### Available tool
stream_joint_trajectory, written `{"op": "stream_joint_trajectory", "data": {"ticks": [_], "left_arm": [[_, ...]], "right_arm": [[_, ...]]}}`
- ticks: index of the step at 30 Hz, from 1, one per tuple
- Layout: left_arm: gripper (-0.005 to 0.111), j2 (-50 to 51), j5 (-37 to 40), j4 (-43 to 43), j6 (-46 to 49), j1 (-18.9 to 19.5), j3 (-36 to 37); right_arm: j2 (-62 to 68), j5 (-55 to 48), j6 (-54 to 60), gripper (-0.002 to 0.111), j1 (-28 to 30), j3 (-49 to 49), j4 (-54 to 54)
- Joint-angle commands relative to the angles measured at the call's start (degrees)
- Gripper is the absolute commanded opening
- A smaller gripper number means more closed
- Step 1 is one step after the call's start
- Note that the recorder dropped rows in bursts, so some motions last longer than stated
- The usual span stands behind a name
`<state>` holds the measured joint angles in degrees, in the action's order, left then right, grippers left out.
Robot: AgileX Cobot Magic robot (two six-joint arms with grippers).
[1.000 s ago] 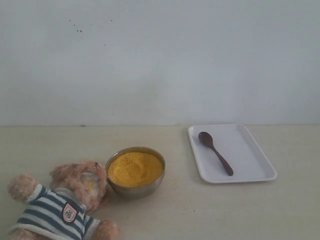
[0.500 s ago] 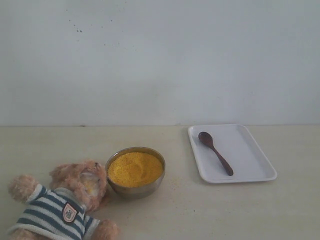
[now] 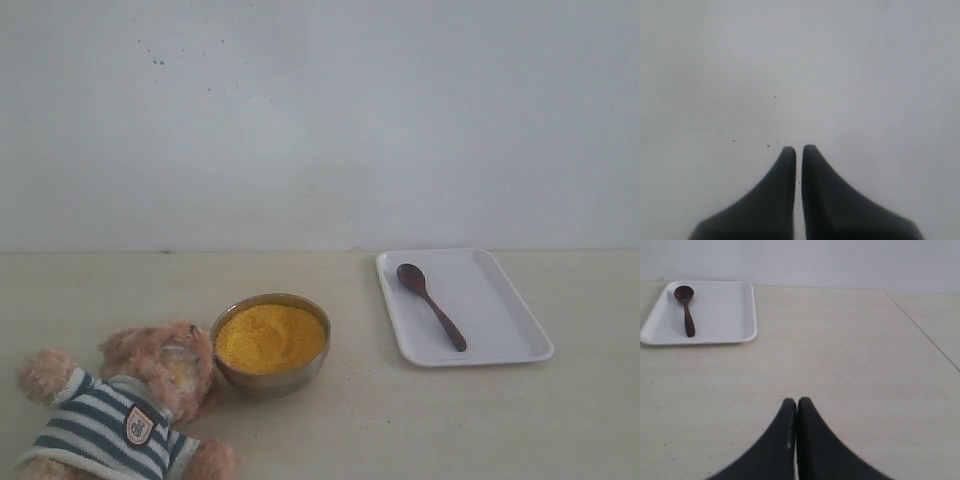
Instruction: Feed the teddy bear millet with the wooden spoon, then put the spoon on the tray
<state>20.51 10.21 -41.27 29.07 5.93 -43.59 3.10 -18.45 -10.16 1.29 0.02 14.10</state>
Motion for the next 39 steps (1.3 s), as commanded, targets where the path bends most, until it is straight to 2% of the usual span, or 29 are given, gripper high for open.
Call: {"op": "stream_joint_trajectory", "data": {"ticks": [1, 5, 9, 13, 39], "left_arm": [[0.004, -0.6, -2.0, 6.1, -5.4, -2.2, 6.3], [0.004, -0.8, -4.7, 15.2, -20.0, -2.9, 14.5], [0.004, -0.8, -4.5, 37.2, -38.2, -5.0, 21.6], [0.004, -0.8, -4.0, 51.1, -38.2, -7.1, 25.5], [0.004, -2.1, -3.1, 52.2, -38.1, -7.5, 25.6]], "right_arm": [[0.2, 0.1, 0.3, 0.0, 0.4, 0.0, 0.1], [0.2, 0.1, 0.3, 0.0, 0.4, 0.0, 0.1], [0.2, 0.1, 0.3, 0.0, 0.4, 0.0, 0.1], [0.2, 0.1, 0.3, 0.0, 0.4, 0.0, 0.1], [0.2, 0.1, 0.3, 0.0, 0.4, 0.0, 0.1]]}}
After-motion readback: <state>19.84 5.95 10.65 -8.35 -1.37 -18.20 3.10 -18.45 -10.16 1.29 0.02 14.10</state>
